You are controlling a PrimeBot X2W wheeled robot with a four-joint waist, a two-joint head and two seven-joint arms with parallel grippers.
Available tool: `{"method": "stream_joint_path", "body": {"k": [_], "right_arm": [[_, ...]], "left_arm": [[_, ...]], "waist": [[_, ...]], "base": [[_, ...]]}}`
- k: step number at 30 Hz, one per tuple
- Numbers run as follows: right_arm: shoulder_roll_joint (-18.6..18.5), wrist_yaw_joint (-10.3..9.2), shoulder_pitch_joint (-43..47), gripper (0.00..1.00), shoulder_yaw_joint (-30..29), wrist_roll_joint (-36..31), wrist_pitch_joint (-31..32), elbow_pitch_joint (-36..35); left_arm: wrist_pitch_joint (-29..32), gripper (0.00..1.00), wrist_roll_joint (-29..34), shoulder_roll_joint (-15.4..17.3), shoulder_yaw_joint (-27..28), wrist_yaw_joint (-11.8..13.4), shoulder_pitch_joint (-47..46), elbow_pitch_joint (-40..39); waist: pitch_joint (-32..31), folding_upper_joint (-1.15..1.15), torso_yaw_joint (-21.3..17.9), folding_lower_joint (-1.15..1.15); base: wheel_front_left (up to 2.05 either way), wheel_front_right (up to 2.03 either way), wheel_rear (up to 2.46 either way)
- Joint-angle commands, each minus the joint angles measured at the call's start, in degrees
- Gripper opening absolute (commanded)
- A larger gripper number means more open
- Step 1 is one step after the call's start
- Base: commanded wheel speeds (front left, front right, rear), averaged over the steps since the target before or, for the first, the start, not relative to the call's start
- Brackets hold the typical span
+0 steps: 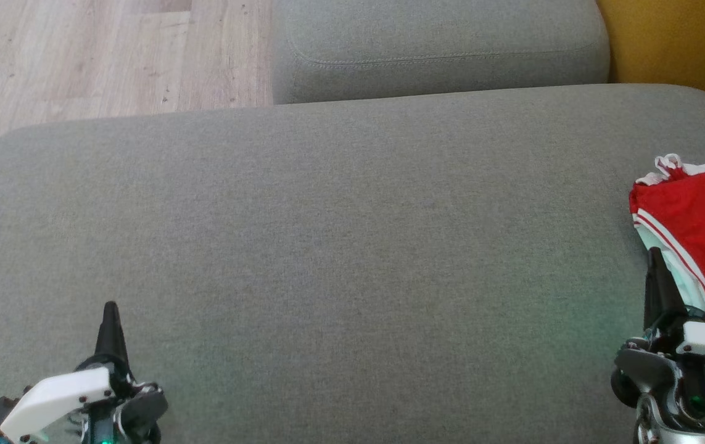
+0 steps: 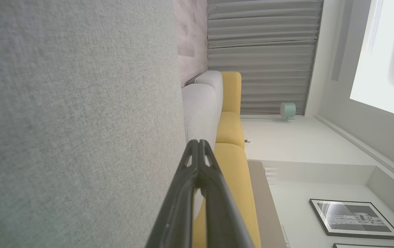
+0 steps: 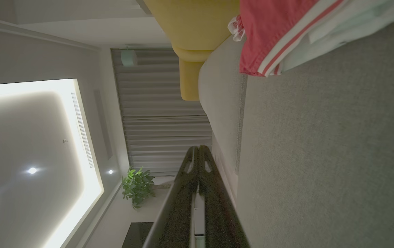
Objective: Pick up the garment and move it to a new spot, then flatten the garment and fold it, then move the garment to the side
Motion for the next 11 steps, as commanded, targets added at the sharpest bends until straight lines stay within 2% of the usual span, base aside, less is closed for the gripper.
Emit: {"method": "stream_joint_path", "body": {"k": [1,11], "right_arm": [[-0.2,-0.04,-1.2,0.0,1.2,0.4,0.3,-2.4],[-0.2,-0.04,-1.2,0.0,1.2,0.4,0.3,-2.4]], "left_arm": [[0.4,0.0,-0.3,0.4,2.3,-0.4,-2.8,-2.1],[0.4,0.0,-0.3,0.4,2.3,-0.4,-2.8,-2.1]], "waist": [[0.0,0.0,0.0,0.0],[0.0,0.0,0.0,0.0]], "base": [[0.0,0.0,0.0],[0.0,0.0,0.0]]}}
